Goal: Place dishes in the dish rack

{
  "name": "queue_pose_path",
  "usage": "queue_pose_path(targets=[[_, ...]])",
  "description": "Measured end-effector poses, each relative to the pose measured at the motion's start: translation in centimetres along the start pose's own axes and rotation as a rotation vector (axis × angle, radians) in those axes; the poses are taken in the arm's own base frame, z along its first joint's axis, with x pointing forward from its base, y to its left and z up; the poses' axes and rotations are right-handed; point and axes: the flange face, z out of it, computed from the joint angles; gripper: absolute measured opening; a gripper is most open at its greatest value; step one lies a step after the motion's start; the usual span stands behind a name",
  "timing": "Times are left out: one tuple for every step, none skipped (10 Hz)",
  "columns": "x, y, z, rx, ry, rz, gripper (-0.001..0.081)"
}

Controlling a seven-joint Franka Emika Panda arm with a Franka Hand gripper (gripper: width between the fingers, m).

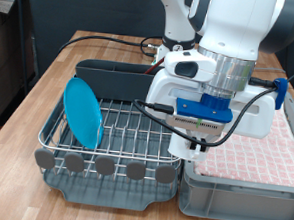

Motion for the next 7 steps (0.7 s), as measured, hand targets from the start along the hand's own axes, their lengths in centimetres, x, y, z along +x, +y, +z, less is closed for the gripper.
queue_pose_path(targets=[[0.1, 0.1, 0.4, 0.0, 0.003, 0.002, 0.0072], [0.2, 0.2, 0.7, -0.001, 0.004, 0.005, 0.0072], [0.3, 0.4, 1.1, -0.005, 0.002, 0.007, 0.0072], [0.4, 0.5, 1.5, -0.011, -0.001, 0.009, 0.0072], [0.5, 0.6, 1.8, -0.015, -0.002, 0.01, 0.0072], [0.5, 0.7, 2.1, -0.018, -0.003, 0.011, 0.0072], [0.6, 0.8, 2.4, -0.021, -0.005, 0.014, 0.0072]])
